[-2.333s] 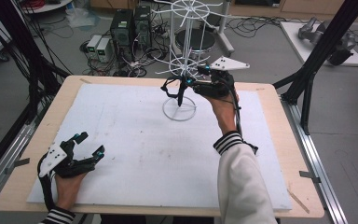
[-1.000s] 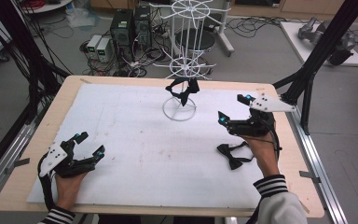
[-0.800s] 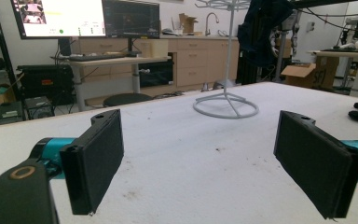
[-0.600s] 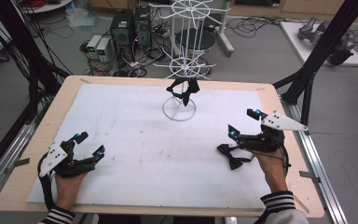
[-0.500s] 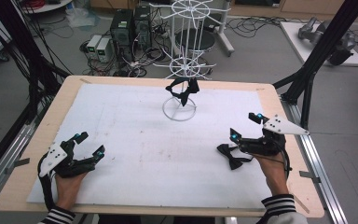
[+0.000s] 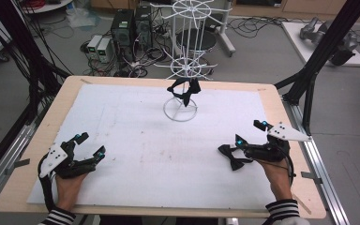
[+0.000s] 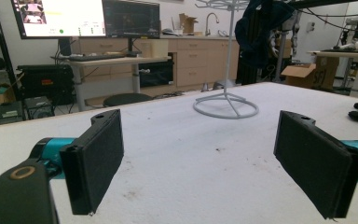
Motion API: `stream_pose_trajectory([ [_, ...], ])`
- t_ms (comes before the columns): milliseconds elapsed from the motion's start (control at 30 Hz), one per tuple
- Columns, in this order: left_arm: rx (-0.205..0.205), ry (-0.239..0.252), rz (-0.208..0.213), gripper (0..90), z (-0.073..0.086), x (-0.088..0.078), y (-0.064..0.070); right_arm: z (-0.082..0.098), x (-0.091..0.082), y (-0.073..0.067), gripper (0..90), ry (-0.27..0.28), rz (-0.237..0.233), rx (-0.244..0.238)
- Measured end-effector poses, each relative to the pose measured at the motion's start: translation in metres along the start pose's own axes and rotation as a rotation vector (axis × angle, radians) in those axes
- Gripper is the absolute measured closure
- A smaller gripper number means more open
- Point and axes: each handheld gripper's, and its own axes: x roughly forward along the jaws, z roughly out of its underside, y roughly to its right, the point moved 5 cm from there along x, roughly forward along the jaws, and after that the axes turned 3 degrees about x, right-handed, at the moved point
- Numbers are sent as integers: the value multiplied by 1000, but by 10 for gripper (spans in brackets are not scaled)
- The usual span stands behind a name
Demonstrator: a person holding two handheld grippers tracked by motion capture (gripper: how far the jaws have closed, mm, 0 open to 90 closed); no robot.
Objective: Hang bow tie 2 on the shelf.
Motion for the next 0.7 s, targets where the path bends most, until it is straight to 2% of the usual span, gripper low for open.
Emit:
stream_pose_trajectory([
  [233,1,-1,0,162,0,0,0,-1,-2,1,111,3,3,-5],
  [700,0,8,-1,162,0,-1,0,-1,-4,2,111,-33,8,-15],
])
